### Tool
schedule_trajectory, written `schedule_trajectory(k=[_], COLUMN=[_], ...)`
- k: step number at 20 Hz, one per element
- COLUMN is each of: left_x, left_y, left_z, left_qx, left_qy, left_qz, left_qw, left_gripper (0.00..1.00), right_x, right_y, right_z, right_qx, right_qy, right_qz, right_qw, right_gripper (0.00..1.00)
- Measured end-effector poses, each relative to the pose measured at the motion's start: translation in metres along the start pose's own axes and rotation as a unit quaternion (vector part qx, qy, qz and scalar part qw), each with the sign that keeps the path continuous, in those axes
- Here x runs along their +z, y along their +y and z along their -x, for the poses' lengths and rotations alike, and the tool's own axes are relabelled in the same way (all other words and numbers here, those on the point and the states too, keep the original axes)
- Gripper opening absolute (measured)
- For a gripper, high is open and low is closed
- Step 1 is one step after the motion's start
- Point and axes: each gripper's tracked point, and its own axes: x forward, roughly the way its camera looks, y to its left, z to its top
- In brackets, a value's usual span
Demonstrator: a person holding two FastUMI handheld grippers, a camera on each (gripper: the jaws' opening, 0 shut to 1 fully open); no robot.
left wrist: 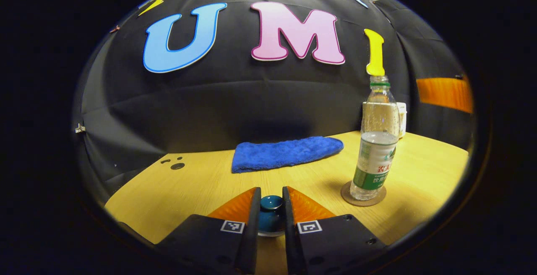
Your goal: Open the teacup lid with one hand, grasp the water bottle and pour water into the teacup with the other hand; after pouring, place the water bottle on the coaster and then close the teacup lid.
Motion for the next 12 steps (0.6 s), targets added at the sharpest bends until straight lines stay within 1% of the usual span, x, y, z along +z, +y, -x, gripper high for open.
schedule_trajectory(k=[1, 2, 3, 5, 8, 12], left_x=[0.011, 0.021, 0.033, 0.048, 0.055, 0.054], left_y=[0.001, 0.004, 0.007, 0.017, 0.032, 0.055], left_z=[0.002, 0.007, 0.012, 0.024, 0.043, 0.066], left_qx=[0.001, 0.001, 0.004, 0.010, 0.019, 0.037], left_qy=[-0.009, -0.018, -0.027, -0.038, -0.034, -0.031], left_qz=[0.003, 0.007, 0.011, 0.022, 0.044, 0.046], left_qw=[1.000, 1.000, 1.000, 0.999, 0.998, 0.998], left_gripper=[0.27, 0.27, 0.31, 0.31, 0.31, 0.31], right_x=[-0.004, -0.011, -0.018, -0.032, -0.054, -0.082], right_y=[0.003, 0.006, 0.009, 0.014, 0.020, 0.032], right_z=[-0.003, -0.006, -0.009, -0.018, -0.033, -0.051], right_qx=[0.005, 0.011, 0.017, 0.023, 0.029, 0.041], right_qy=[0.002, 0.008, 0.014, 0.024, 0.037, 0.059], right_qz=[-0.003, -0.008, -0.012, -0.016, -0.003, -0.019], right_qw=[1.000, 1.000, 1.000, 0.999, 0.999, 0.997], right_gripper=[0.98, 0.98, 0.98, 0.98, 0.98, 0.98])
